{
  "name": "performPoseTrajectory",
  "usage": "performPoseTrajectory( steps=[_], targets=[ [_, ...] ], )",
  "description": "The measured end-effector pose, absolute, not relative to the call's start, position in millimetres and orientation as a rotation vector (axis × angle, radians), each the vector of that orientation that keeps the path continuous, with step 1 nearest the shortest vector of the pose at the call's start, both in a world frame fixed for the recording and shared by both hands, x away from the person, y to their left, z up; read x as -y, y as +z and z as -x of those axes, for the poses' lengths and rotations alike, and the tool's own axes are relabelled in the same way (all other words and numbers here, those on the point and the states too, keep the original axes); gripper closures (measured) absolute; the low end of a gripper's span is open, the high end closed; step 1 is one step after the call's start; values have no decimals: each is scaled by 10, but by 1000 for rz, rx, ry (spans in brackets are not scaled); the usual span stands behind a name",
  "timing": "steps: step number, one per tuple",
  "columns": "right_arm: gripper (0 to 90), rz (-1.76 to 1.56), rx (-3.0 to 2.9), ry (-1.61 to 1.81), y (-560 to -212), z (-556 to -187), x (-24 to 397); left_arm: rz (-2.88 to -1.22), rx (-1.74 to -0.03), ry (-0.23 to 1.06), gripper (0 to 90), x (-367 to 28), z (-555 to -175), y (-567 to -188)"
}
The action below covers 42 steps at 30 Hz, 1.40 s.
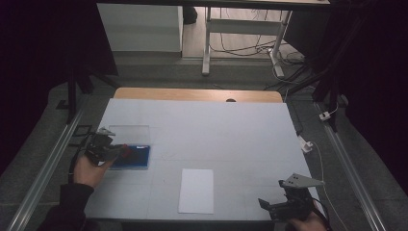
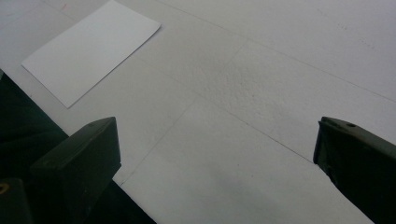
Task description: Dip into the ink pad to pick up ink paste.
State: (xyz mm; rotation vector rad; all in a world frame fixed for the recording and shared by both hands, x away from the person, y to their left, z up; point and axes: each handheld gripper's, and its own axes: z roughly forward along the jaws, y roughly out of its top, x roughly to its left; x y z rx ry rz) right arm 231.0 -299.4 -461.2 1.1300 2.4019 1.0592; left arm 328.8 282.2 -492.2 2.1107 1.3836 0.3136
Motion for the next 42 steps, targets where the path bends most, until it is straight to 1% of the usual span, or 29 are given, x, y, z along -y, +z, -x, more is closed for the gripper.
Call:
performPoseTrajectory(
  steps=[11, 21, 23, 28, 30, 32, 39, 42],
  targets=[
    [8, -1131, -2401, 1058, -4612, -2306, 2995, -2126, -1413, 277, 799, -2821, -3330, -4975],
    [9, -1127, -2404, 1051, -4613, -2305, 2992, -2123, -1415, 281, 803, -2811, -3326, -4998],
    [9, -1126, -2404, 1047, -4613, -2305, 2988, -2130, -1415, 303, 803, -2783, -3310, -5001],
    [9, -1128, -2408, 1041, -4613, -2308, 2980, -2205, -1390, 425, 804, -2647, -3261, -4992],
    [9, -1128, -2407, 1042, -4615, -2310, 2978, -2218, -1384, 447, 804, -2616, -3254, -4992],
    [9, -1125, -2408, 1040, -4615, -2312, 2978, -2201, -1390, 429, 804, -2640, -3258, -4997],
    [9, -1127, -2408, 1042, -4616, -2313, 2976, -2055, -1434, 267, 805, -2850, -3303, -5046],
    [9, -1126, -2409, 1039, -4616, -2313, 2975, -2036, -1438, 251, 805, -2873, -3305, -5057]
  ],
)
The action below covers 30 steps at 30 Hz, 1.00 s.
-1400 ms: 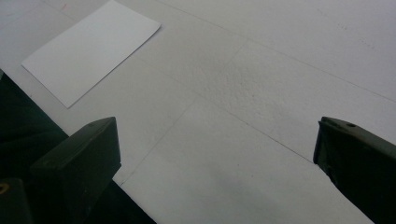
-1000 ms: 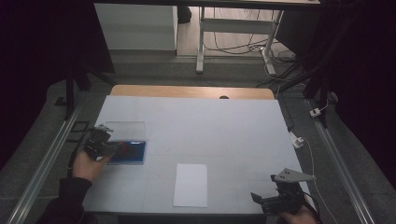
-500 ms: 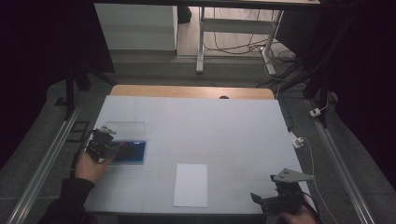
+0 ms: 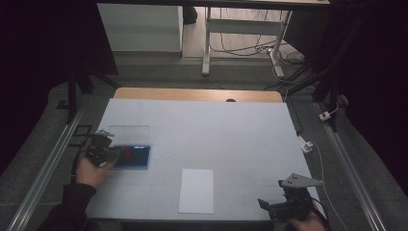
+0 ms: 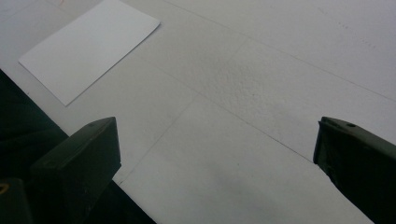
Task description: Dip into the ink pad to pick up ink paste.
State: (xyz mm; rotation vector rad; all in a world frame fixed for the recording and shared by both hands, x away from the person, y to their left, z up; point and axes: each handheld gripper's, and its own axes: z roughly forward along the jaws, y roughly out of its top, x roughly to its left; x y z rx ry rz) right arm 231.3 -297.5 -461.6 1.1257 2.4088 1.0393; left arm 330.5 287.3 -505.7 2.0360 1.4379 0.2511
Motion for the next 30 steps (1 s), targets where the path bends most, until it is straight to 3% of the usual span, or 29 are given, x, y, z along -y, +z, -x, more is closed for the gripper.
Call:
performPoseTrajectory(
  steps=[7, 15, 30],
  targets=[
    [9, -1122, -2412, 1035, -4617, -2318, 2971, -2145, -1409, 393, 805, -2692, -3259, -5022],
    [9, -1122, -2411, 1040, -4616, -2321, 2975, -2089, -1420, 319, 803, -2792, -3279, -5031],
    [9, -1126, -2408, 1047, -4612, -2312, 2984, -2082, -1417, 344, 799, -2805, -3259, -4972]
  ],
)
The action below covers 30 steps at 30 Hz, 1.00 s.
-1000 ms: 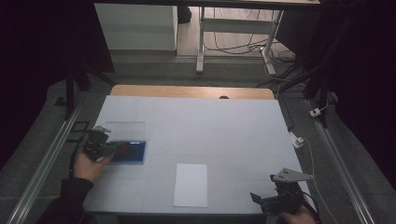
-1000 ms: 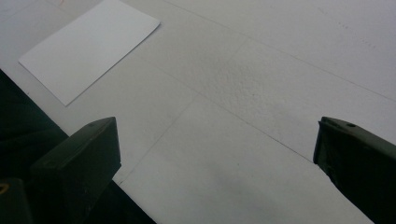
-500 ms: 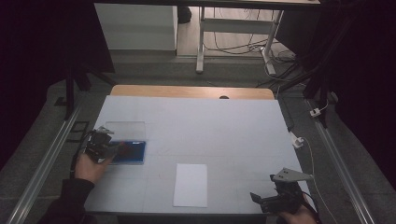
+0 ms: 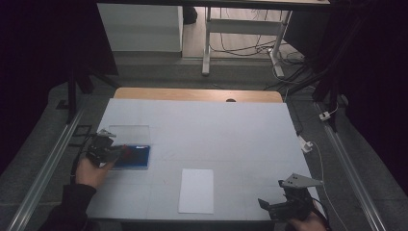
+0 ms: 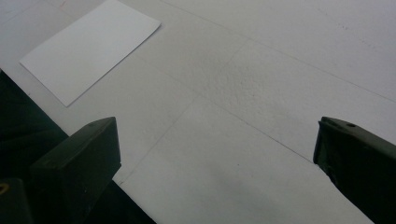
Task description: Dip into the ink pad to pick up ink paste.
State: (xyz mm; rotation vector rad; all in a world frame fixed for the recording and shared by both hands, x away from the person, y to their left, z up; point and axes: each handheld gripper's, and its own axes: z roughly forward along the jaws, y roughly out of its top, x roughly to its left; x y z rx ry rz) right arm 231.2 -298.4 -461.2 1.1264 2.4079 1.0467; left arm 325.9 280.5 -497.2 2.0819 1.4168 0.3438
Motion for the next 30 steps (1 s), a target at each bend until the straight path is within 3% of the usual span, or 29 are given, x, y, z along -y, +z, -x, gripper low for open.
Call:
performPoseTrajectory(
  steps=[30],
  targets=[
    [9, -1118, -2404, 1055, -4610, -2305, 2988, -2041, -1265, 353, 797, -2735, -2983, -4701]
  ],
)
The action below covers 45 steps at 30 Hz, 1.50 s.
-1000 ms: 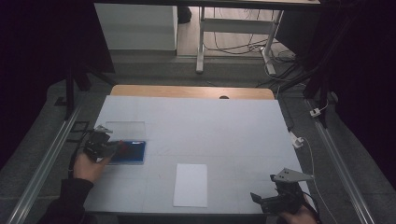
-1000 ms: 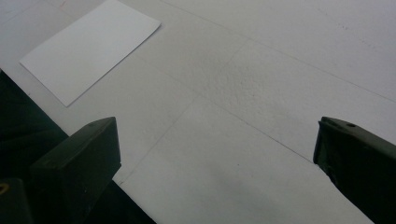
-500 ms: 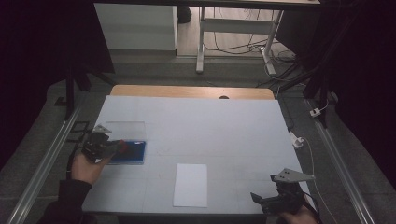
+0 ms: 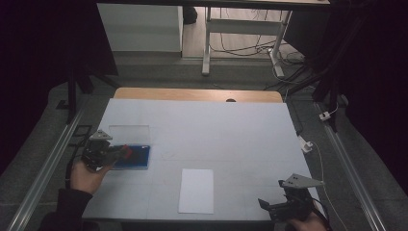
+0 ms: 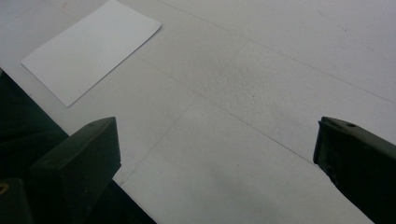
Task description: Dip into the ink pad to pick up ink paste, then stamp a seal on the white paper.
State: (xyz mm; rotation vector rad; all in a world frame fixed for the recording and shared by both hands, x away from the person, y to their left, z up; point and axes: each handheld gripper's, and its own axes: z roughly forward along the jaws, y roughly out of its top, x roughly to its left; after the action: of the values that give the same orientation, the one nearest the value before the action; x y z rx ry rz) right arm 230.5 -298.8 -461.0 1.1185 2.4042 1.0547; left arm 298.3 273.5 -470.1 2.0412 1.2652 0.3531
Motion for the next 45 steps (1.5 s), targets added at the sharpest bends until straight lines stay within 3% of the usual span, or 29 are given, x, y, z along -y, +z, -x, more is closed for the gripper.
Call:
performPoseTrajectory(
  steps=[45],
  targets=[
    [9, -1119, -2411, 1046, -4612, -2306, 2981, -2089, -1044, 283, 797, -2127, -2794, -4316]
  ],
)
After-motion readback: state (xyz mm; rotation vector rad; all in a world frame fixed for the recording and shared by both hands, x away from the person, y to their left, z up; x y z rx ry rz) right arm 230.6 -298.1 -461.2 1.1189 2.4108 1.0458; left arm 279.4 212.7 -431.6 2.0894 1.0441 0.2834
